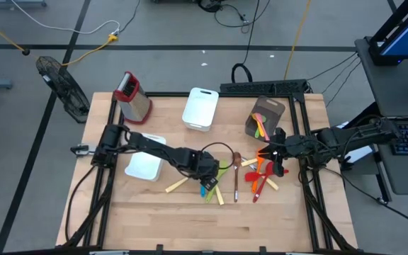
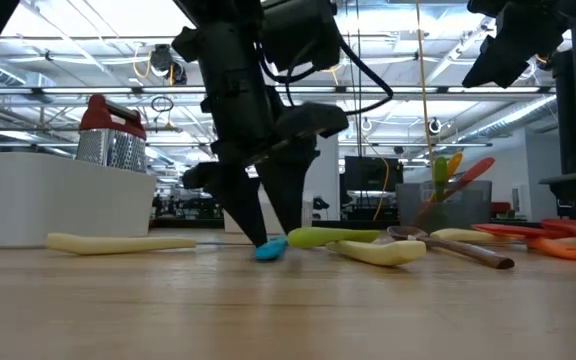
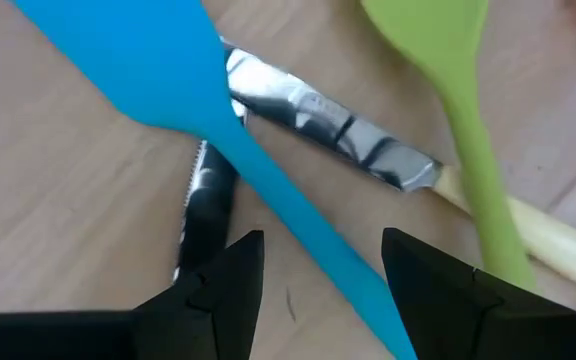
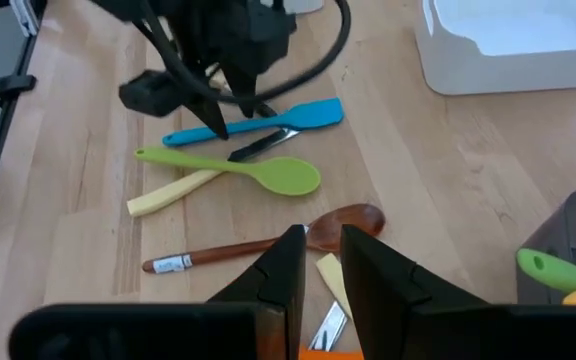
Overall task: Pick & Place Kitchen Items
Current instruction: Put the blue spatula into the black bin
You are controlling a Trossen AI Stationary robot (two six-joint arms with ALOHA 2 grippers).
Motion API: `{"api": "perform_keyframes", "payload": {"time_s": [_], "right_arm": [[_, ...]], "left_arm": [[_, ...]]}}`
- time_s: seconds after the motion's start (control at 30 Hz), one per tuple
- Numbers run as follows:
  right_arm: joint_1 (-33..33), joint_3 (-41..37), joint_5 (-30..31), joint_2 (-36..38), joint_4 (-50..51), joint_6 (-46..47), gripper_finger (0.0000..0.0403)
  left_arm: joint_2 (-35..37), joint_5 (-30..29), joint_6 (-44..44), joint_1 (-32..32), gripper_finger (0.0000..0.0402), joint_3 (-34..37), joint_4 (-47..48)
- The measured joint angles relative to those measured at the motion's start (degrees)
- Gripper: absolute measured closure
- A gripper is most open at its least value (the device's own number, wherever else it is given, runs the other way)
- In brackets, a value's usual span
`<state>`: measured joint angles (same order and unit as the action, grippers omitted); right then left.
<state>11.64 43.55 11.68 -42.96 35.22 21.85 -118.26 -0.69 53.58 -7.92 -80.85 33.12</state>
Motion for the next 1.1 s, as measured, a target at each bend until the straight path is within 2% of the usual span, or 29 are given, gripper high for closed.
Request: {"api": "perform_keyframes", "payload": {"time_s": [0.4, 0.9, 1.0, 1.1], "right_arm": [[0.0, 0.0, 0.0, 0.0, -0.3, 0.0, 0.0344], [0.0, 0.0, 0.0, 0.0, -0.7, 0.0, 0.0344], [0.0, 0.0, 0.0, 0.0, -0.7, 0.0, 0.0344], [0.0, 0.0, 0.0, 0.0, -0.7, 0.0, 0.0344]], "left_arm": [[-2.2, 0.2, -0.6, -0.2, 0.0193, -0.3, 1.0], [-3.7, -7.0, -3.8, -2.2, 0.0194, -0.2, 2.8], [-3.7, -7.4, -3.7, -2.5, 0.0211, -0.2, 3.6], [-3.7, -7.8, -3.4, -2.9, 0.0251, -0.1, 3.8]]}}
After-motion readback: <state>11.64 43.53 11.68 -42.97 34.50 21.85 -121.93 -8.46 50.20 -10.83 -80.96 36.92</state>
